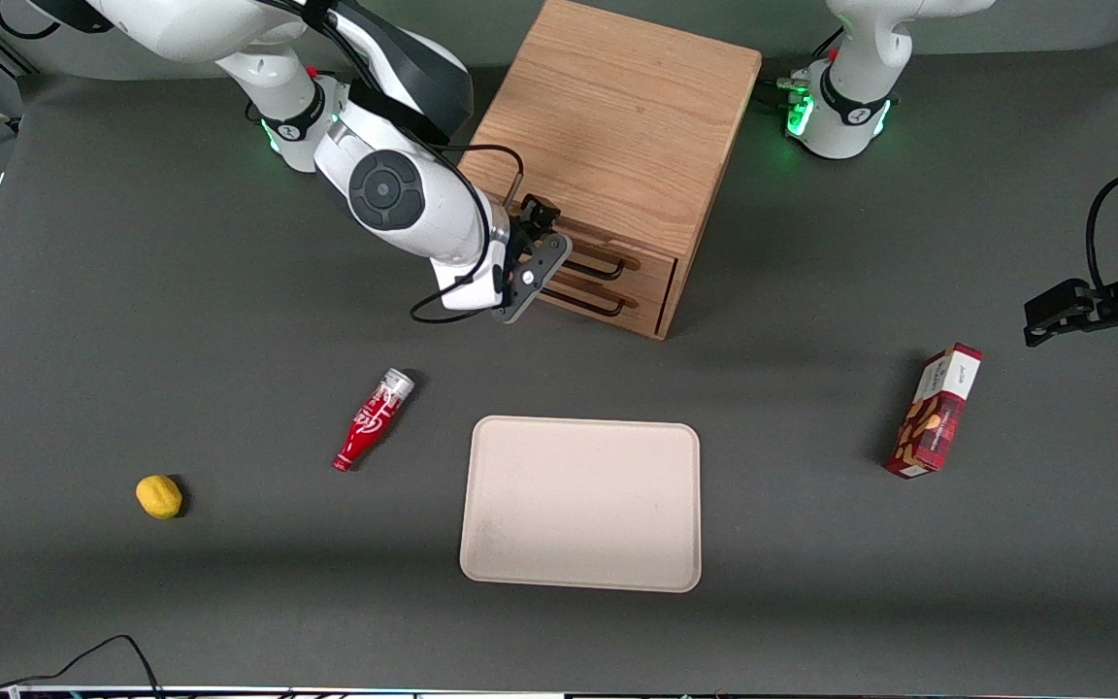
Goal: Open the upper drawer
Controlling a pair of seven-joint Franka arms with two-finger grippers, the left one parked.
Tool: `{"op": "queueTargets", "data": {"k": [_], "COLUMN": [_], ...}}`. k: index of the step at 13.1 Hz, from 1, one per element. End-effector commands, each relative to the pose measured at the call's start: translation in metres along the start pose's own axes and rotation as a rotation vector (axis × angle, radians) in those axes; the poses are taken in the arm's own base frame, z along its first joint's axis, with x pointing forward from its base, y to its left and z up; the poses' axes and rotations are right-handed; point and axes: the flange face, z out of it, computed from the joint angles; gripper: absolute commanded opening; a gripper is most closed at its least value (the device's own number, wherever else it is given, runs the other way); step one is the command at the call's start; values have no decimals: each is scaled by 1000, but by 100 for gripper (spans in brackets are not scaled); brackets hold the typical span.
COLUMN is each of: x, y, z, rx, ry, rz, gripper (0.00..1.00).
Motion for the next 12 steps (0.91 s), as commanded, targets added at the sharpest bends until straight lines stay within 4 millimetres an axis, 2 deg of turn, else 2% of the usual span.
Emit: {"op": "queueTargets", "data": {"k": [1,3,8,10,12], "x": [10,11,16,26,37], "y": [13,18,12,17,25], "z": [12,12,18,12,18], "rx": [-26,-28,-21,-2,-29], "ry": [5,4,13,35,43], "rz": [28,33,29,51,55], "gripper": [100,100,100,100,100]}}
